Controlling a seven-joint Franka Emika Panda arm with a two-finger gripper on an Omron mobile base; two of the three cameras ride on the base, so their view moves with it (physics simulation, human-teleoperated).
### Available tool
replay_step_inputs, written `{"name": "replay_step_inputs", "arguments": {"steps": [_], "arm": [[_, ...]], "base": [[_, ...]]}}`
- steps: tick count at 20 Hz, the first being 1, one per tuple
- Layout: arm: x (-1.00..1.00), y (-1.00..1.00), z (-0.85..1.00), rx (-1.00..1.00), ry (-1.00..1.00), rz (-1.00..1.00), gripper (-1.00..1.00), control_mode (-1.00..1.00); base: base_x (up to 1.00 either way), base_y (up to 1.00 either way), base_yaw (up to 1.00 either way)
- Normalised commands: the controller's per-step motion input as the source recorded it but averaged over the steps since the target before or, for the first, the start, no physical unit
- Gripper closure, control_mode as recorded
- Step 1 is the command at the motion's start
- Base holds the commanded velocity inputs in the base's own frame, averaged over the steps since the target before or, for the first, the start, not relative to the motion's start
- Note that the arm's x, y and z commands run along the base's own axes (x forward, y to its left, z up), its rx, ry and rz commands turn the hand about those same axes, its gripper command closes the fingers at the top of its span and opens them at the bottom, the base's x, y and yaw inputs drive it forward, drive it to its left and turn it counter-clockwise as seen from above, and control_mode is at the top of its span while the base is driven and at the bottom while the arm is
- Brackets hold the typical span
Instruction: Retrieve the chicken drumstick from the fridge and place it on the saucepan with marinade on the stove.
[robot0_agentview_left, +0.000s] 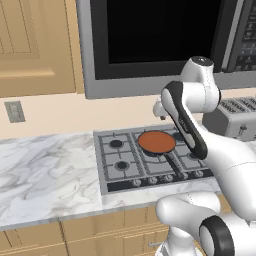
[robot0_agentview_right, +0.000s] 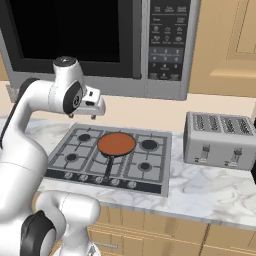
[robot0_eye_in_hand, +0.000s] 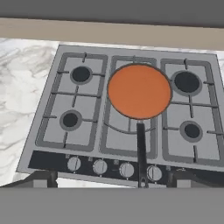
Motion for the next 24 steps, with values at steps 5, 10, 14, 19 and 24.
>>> {"name": "replay_step_inputs", "arguments": {"steps": [5,10,14,19,24], "arm": [[-0.14,0.13,-0.1,-0.04,-0.11,0.33,-1.0,-1.0],[-0.12,0.01,-0.05,-0.01,-0.08,0.29,-1.0,-1.0],[0.0,0.0,0.0,0.0,0.0,0.0,-1.0,-1.0],[0.0,0.0,0.0,0.0,0.0,0.0,-1.0,-1.0],[0.0,0.0,0.0,0.0,0.0,0.0,-1.0,-1.0]], "base": [[0.0,0.0,0.0],[0.0,0.0,0.0],[0.0,0.0,0.0],[0.0,0.0,0.0],[0.0,0.0,0.0]]}}
